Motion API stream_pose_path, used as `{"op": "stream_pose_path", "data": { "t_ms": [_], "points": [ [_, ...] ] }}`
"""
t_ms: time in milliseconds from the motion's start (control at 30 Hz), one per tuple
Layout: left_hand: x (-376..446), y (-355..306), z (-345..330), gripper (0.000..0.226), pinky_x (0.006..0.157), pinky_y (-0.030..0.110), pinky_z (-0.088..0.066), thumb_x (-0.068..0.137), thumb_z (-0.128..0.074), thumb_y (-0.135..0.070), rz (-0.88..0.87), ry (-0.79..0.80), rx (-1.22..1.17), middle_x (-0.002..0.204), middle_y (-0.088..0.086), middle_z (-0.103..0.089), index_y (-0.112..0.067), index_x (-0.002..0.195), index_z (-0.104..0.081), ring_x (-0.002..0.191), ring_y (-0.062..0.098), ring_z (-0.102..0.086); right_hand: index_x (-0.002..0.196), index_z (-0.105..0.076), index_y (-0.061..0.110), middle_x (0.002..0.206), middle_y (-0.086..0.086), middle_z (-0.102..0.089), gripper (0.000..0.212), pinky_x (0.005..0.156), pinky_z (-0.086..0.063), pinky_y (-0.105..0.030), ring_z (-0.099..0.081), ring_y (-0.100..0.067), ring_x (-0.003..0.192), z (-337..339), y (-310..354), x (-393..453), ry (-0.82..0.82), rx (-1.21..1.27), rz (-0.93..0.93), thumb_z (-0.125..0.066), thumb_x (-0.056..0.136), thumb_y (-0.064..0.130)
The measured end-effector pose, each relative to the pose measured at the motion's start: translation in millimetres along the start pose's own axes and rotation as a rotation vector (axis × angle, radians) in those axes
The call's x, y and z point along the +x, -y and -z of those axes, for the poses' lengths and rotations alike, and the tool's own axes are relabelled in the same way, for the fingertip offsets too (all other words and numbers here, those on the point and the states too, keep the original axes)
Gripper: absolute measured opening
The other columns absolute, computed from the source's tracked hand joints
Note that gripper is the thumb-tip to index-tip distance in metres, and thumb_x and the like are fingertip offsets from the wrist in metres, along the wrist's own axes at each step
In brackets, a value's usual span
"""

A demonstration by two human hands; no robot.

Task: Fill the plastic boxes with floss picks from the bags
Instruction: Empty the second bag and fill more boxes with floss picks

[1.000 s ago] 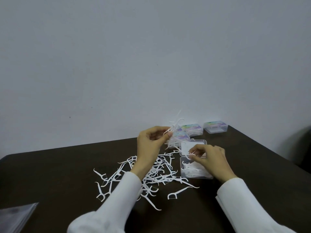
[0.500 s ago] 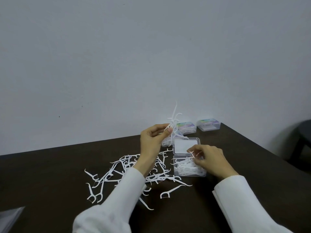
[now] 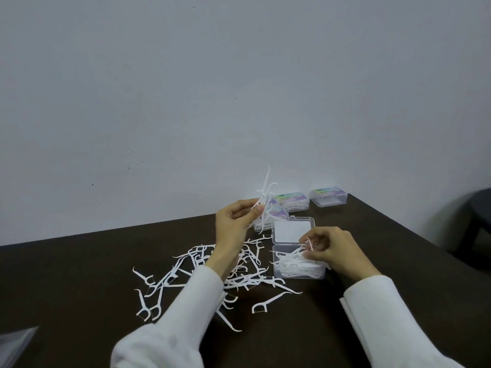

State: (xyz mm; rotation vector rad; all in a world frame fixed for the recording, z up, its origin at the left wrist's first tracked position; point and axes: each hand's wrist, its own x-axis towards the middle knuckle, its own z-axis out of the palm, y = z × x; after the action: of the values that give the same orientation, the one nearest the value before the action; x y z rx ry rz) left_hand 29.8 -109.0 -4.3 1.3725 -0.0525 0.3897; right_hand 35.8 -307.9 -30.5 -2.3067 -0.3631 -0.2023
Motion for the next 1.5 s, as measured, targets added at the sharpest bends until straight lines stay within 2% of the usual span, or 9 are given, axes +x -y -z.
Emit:
{"op": "stream_pose_path", "data": {
  "t_ms": [133,500,600,700,800,967,1067,1300,1500],
  "points": [
    [0,2,0,0.013,0.065,0.01,-0.049,0.078,-0.073,-0.005,0.006,0.005,-0.006,0.081,0.003,-0.072,-0.012,0.089,-0.072,0.072,0.004,-0.067,0.082,-0.069,0.021,0.08,-0.002,-0.068,0.014,0.058,-0.05,-0.009,-0.066,-0.01,0.068,2,1,0,-0.12,0.092,-0.033,-0.075,0.076,0.01],
    [1,5,0,0.012,0.063,0.01,-0.049,0.078,-0.072,-0.004,0.02,0.002,-0.006,0.083,0.004,-0.072,-0.011,0.088,-0.072,0.073,0.006,-0.067,0.085,-0.069,0.012,0.078,-0.002,-0.067,0.006,0.061,-0.043,-0.01,-0.061,-0.003,0.072,-1,10,1,-0.416,0.273,-0.078,-0.071,0.08,0.015],
    [1,7,0,0.012,0.064,0.01,-0.049,0.078,-0.073,-0.005,0.019,0.01,0.001,0.083,0.003,-0.072,-0.012,0.088,-0.072,0.072,0.004,-0.067,0.082,-0.068,0.014,0.077,0.0,-0.068,0.009,0.07,-0.052,-0.019,-0.064,-0.005,0.071,-4,13,-1,-0.315,0.298,-0.113,-0.073,0.078,0.02],
    [-1,9,-2,0.014,0.064,0.01,-0.049,0.078,-0.073,-0.005,0.021,0.043,0.04,0.086,0.004,-0.072,-0.012,0.09,-0.072,0.074,0.005,-0.067,0.08,-0.066,0.028,0.081,0.009,-0.066,0.012,0.087,-0.046,-0.033,-0.062,-0.007,0.081,-5,8,-3,-0.207,-0.01,-0.17,-0.071,0.078,0.039],
    [-3,15,-6,0.012,0.065,0.012,-0.05,0.078,-0.074,-0.007,0.04,0.087,0.099,0.09,0.01,-0.072,-0.015,0.087,-0.072,0.083,0.014,-0.066,0.084,-0.063,0.033,0.086,0.01,-0.063,0.007,0.101,-0.038,-0.044,-0.06,-0.014,0.094,7,5,-8,-0.244,-0.084,-0.23,-0.064,0.086,0.026],
    [-4,30,-14,0.011,0.066,0.012,-0.05,0.077,-0.077,-0.014,0.022,0.126,0.35,0.085,0.001,-0.071,-0.017,0.087,-0.073,0.083,0.011,-0.065,0.09,-0.059,0.039,0.102,0.012,-0.061,0.021,0.104,-0.028,-0.042,-0.053,-0.013,0.11,28,-9,-25,0.077,-0.28,-0.408,-0.06,0.085,0.019],
    [-5,35,-19,0.009,0.07,0.012,-0.049,0.079,-0.075,-0.017,-0.054,0.166,0.539,0.081,-0.011,-0.067,-0.02,0.088,-0.073,0.078,0.002,-0.062,0.093,-0.06,0.037,0.107,0.009,-0.055,0.024,0.106,-0.035,-0.042,-0.05,-0.013,0.113,31,-21,-29,0.216,-0.25,-0.395,-0.063,0.085,0.014],
    [-11,39,-24,0.033,0.091,0.018,-0.045,0.084,-0.069,-0.015,-0.154,0.38,0.843,0.113,-0.005,-0.068,-0.022,0.116,-0.067,0.096,0.0,-0.057,0.07,-0.061,0.029,0.08,0.006,-0.06,0.019,0.077,-0.048,-0.027,-0.055,-0.007,0.077,28,-33,-26,0.13,-0.204,-0.318,-0.068,0.083,0.016],
    [-12,45,-17,0.044,0.081,0.016,-0.049,0.083,-0.059,-0.003,-0.142,0.397,0.792,0.105,-0.003,-0.067,-0.021,0.123,-0.06,0.095,0.007,-0.06,0.079,-0.056,0.027,0.092,0.007,-0.056,0.014,0.091,-0.042,-0.035,-0.053,-0.012,0.093,23,-25,-27,0.092,-0.38,-0.284,-0.055,0.092,0.026]
  ]
}}
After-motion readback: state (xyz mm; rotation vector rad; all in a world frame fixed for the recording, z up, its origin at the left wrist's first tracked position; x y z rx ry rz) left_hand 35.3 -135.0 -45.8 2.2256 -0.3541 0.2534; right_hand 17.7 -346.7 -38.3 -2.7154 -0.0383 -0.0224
